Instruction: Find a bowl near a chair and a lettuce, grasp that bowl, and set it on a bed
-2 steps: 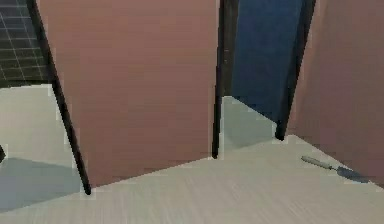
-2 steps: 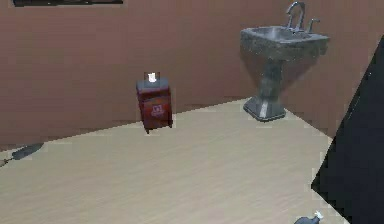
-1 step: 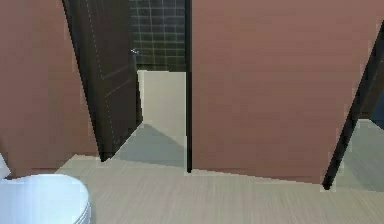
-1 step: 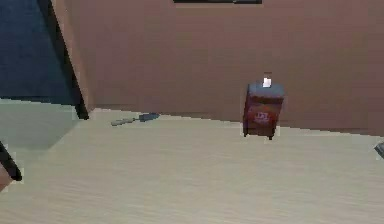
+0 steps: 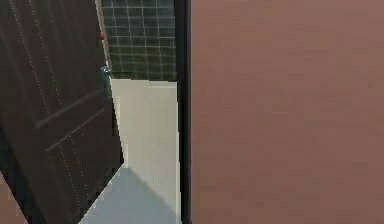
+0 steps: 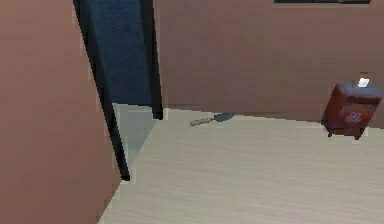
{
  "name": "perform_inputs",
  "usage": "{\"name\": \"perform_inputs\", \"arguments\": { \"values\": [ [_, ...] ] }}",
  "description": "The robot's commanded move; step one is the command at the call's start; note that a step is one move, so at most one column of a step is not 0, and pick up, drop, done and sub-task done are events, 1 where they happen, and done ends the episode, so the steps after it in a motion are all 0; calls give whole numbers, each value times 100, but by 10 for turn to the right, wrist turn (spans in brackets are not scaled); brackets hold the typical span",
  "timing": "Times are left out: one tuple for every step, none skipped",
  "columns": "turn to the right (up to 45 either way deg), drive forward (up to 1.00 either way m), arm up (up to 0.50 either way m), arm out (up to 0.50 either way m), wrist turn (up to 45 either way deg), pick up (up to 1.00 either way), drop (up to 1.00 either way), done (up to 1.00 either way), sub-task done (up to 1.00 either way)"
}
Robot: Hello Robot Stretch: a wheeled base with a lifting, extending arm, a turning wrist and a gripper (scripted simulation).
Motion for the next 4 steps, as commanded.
{"name": "perform_inputs", "arguments": {
  "values": [
    [-30,0,0,0,0,0,0,0,0],
    [0,45,0,0,0,0,0,0,0],
    [-60,0,0,0,0,0,0,0,0],
    [0,10,0,0,0,0,0,0,0]
  ]
}}
